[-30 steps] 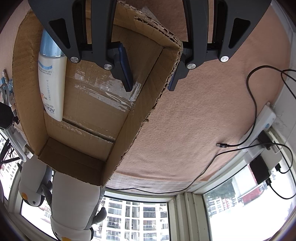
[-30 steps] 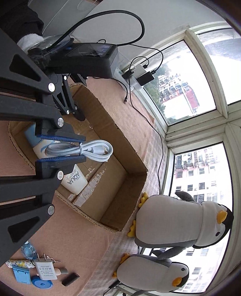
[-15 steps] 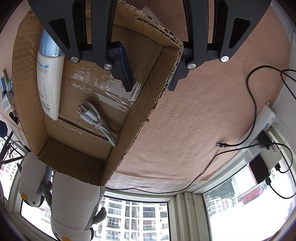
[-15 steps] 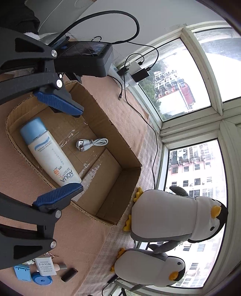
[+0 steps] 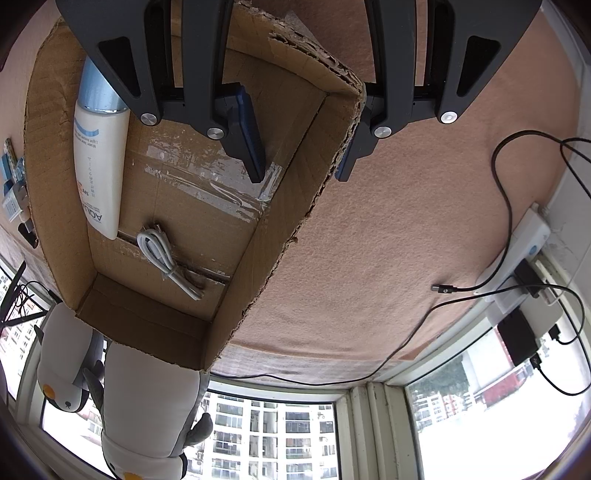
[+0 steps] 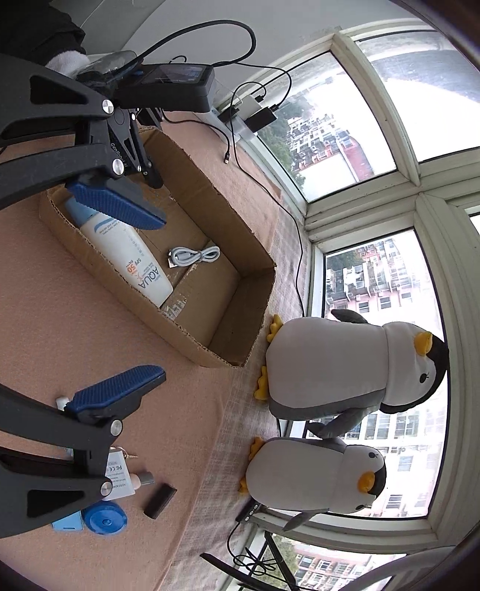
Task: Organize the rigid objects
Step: 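Move the right gripper back and grasp the white charger plug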
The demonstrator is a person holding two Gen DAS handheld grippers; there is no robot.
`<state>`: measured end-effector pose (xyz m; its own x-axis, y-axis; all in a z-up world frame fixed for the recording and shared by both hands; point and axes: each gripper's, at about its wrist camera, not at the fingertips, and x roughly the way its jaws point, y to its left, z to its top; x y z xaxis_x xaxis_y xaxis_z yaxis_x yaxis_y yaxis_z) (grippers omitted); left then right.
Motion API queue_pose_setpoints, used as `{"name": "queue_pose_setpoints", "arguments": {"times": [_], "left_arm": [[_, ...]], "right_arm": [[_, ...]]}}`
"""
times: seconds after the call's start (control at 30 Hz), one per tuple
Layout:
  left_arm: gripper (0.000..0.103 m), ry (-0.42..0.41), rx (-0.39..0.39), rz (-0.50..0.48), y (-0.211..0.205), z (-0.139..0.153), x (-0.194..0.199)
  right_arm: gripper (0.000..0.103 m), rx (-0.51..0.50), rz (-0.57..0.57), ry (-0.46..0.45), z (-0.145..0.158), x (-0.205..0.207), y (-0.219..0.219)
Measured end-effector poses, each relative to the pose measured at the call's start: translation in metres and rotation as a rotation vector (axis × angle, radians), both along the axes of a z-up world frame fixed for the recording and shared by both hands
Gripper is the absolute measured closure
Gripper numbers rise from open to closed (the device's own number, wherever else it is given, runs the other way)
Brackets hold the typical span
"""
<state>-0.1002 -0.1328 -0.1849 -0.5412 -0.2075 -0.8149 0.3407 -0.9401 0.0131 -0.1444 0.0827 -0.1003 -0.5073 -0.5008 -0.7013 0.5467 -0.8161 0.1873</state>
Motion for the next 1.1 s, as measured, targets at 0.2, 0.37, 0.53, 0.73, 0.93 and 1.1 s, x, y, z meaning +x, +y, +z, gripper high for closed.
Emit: {"name": "queue_pose_setpoints", "arguments": {"times": [0.2,0.37,0.53,0.73,0.93,1.1], "left_arm": [[0.065,0.0,0.0,-0.001,0.0,0.0,0.001],[0.065,0.0,0.001,0.0,0.0,0.0,0.0],[0.065,0.0,0.0,0.0,0.0,0.0,0.001],[0.065,0.001,0.0,0.0,0.0,0.0,0.001],[0.065,0.001,0.001,0.0,0.0,0.0,0.0],[0.065,0.001,0.001,0.0,-0.001,-0.001,0.001]], "right_arm": [[0.031,0.024,-0.063,0.02,0.0,-0.006,0.032],[0.031,0.062,-0.118,0.03,-0.006,-0.012,0.06],[0.031,0.132,-0.16,0.042,-0.018,-0.016,0.086],[0.031,0.206,-0.172,0.042,-0.036,-0.026,0.094],[0.031,0.268,-0.17,0.043,-0.052,-0.034,0.09],[0.038,0.305,-0.169,0.031,-0.063,-0.043,0.088]]}}
